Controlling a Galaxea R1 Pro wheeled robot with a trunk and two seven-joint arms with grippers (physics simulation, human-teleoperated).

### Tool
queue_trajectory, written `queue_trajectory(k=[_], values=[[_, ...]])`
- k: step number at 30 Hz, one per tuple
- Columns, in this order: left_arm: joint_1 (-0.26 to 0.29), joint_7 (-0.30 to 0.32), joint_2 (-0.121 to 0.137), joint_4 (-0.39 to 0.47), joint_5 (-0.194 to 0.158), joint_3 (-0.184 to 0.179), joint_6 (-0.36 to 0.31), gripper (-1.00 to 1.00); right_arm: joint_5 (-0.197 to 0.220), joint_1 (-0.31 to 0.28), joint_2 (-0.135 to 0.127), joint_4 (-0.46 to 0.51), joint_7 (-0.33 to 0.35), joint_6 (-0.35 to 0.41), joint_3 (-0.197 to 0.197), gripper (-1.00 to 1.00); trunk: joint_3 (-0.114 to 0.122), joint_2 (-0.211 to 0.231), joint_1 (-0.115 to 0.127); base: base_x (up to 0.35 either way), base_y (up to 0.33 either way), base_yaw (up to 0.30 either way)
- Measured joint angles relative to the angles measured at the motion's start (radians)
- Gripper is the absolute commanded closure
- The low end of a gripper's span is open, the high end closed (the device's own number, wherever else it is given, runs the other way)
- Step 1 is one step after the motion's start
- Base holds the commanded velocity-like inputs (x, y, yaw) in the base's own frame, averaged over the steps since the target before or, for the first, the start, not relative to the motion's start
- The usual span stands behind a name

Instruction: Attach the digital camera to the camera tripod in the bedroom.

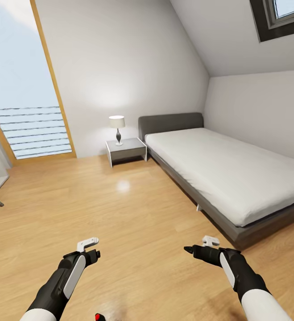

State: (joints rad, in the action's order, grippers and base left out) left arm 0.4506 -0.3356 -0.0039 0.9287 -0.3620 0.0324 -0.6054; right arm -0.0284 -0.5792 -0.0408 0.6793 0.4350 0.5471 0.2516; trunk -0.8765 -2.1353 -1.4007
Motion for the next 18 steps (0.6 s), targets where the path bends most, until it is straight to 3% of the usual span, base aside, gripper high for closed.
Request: queue_trajectory(k=[18], values=[[0.0, 0.001, -0.003, 0.01, -0.005, -0.002, 0.001, -1.0, -0.002, 0.0, -0.01, -0.007, 0.004, 0.0, -0.002, -1.0, -0.056, -0.126, -0.069, 0.0, 0.0, 0.0]])
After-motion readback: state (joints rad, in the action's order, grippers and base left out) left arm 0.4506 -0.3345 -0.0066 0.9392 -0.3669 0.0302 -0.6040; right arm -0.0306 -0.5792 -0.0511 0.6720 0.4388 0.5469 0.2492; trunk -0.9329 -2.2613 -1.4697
